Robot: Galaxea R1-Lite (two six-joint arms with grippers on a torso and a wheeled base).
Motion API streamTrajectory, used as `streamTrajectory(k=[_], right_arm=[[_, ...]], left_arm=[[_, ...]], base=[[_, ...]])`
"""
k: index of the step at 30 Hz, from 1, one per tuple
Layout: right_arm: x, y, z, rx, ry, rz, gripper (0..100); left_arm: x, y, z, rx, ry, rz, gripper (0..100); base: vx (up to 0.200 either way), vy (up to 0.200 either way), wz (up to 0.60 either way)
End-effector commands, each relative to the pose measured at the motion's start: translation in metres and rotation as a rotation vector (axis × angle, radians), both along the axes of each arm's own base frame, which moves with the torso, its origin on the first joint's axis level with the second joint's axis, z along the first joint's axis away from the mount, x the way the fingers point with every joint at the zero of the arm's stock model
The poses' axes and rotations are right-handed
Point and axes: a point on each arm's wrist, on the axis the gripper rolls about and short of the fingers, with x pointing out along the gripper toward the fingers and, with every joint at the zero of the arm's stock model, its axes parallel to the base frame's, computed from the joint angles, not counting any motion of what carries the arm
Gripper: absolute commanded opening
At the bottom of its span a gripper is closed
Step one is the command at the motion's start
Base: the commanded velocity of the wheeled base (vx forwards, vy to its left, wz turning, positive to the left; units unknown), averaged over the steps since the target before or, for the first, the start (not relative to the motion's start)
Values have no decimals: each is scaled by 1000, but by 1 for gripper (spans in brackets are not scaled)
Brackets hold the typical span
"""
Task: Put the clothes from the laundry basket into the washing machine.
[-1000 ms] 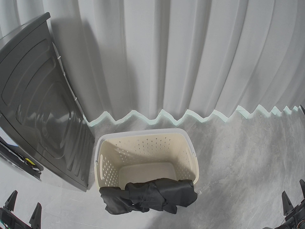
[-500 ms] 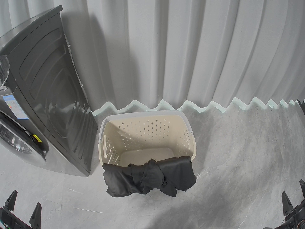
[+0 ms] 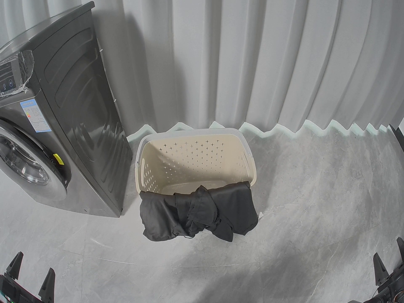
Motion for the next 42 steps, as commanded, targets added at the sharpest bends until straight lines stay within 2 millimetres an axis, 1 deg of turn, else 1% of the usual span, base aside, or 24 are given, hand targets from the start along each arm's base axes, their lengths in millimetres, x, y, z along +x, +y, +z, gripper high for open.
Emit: streamTrajectory(k=[1,6,42], right_arm=[[0,0,-5,0,1,0,100],[0,0,-5,0,1,0,100],[0,0,-5,0,1,0,100]], left_arm=[[0,0,-4,-1,-3,0,100],[0,0,-4,-1,-3,0,100],[0,0,-4,-1,-3,0,100]], base=[[0,0,0],[0,0,0],[0,200,0]])
